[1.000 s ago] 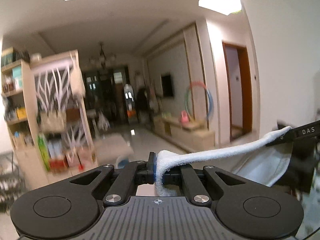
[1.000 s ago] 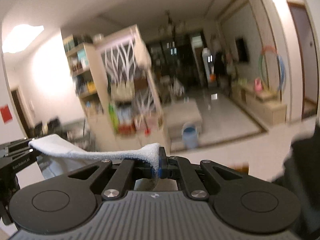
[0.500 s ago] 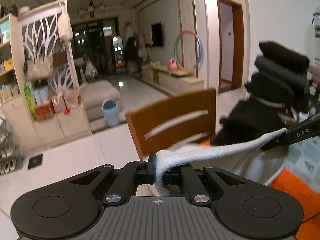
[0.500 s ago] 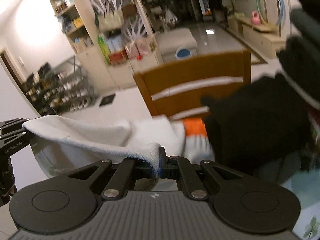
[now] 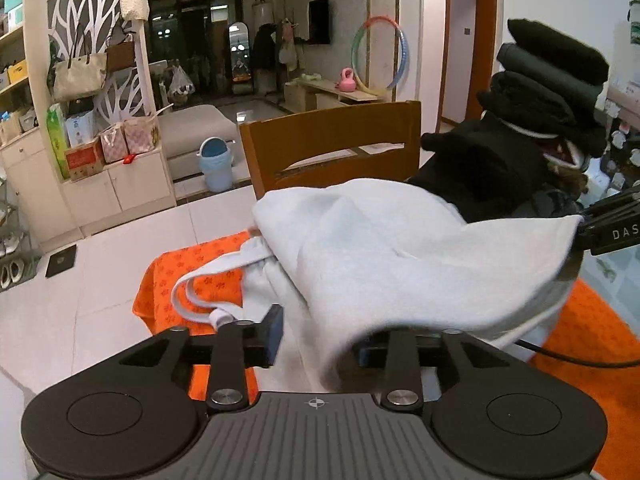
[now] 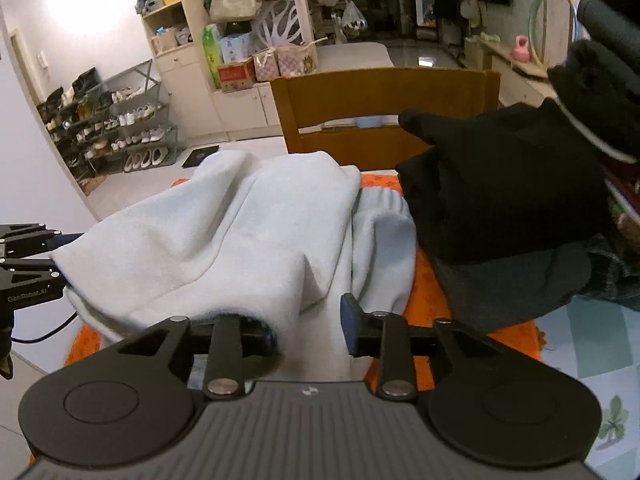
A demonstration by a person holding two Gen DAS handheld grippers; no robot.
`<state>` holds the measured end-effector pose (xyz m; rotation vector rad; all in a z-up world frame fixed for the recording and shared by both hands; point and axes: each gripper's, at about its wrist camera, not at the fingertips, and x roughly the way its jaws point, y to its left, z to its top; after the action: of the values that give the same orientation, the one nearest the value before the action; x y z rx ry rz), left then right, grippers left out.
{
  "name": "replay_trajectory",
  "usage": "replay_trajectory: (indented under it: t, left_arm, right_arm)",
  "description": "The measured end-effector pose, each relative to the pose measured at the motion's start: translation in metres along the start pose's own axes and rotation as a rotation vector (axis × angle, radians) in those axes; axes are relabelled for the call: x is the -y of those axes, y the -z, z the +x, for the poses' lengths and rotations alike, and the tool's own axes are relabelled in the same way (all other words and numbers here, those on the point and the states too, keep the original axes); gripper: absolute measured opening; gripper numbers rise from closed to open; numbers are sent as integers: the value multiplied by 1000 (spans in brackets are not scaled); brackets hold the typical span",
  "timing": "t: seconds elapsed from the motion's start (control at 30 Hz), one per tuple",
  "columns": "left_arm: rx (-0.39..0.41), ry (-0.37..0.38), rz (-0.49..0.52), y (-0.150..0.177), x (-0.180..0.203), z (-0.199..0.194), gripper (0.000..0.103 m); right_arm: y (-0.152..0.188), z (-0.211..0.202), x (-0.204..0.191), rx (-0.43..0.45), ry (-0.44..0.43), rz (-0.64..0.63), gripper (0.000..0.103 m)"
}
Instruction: Fold clothes
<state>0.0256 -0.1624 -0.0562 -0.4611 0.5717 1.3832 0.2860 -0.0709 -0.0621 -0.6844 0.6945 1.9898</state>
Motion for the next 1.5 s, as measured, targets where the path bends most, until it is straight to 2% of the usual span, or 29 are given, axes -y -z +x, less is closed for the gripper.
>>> replay_trajectory:
  t: [0.03,0.13,0.37,0.57,0.73,0.87,0.93,1.13,1.37,1.5]
  left_arm:
    - [4,2,-5,-1,1,-7,52]
    - [25,2,-18,-6,8,-34,56]
    - [74,-17,-24,-10,31,-113,59]
    - [125,-33,-51,4,61,-188,64]
    - [149,-33,-75,29,92,-246,69]
    - [189,-40,-72,57,123,-293,78]
    - [210,-40,-78,73,138,-317,87]
    - [214,-35,-86,126,179,-376,98]
    - [175,-35,-119,179,203,-410,103]
    - [180,-46,-69,203,215,-420,103]
  right_arm:
    - [1,-6,-2,4,2,-6,40]
    - [2,-32,-10,18,0,-14,42]
    - [6,-116,-18,67,-13,-43,43]
    - [33,-203,-28,131,-23,-61,48]
    - [66,-268,-37,176,-31,-66,53]
    - [105,-317,-46,204,-33,-76,60]
    - [126,-339,-50,217,-30,-83,67]
    - [201,-398,-61,233,-24,-89,72]
    - [299,-420,-54,224,20,-9,72]
    - [354,-428,-49,219,51,45,73]
